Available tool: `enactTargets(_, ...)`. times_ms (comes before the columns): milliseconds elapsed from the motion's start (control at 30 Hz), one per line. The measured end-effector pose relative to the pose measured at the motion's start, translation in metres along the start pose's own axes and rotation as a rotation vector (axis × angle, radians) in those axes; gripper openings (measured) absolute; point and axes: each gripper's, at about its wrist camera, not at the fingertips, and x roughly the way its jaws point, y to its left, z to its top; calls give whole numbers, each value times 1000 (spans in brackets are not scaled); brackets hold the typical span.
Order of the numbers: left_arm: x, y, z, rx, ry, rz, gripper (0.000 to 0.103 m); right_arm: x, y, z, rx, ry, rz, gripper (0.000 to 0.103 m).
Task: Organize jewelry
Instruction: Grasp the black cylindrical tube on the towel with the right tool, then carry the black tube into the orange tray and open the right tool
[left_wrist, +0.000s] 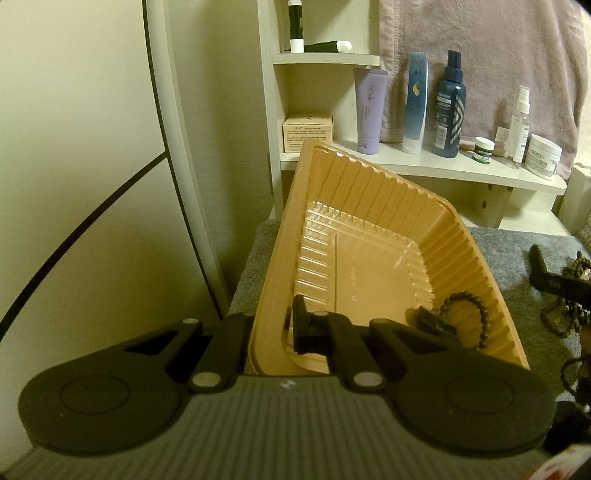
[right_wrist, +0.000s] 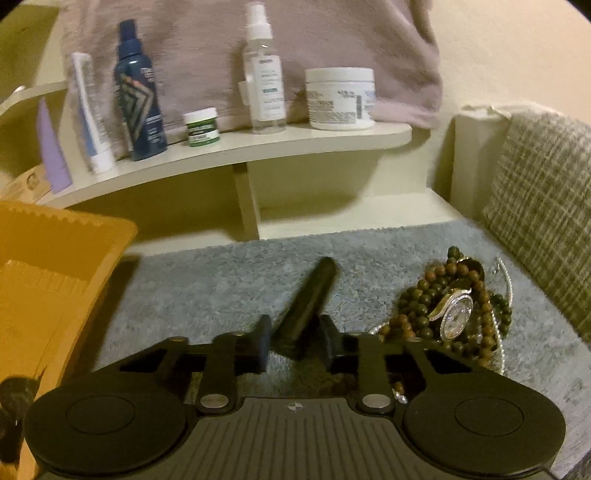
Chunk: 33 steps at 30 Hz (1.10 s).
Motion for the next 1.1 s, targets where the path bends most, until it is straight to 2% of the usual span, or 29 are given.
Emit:
enactTargets(300,0,0,1,1,0,-1,5,-26,2,-8,-65,-42,53,20)
enactTargets(667,0,0,1,1,0,-3,5,-64,18,7,-69,-131,161,20)
enactTargets(800,1,1,0,-1,0,-2,5,-84,33,12,-76,-164,282,20)
enactTargets(933,1,2,0,-3,0,-4,5,-95,59,10,-121,-136,433,20)
enactTargets(1100,1,1,0,-5,-2,-4,5,-92,83,2,-168,-85,513,20)
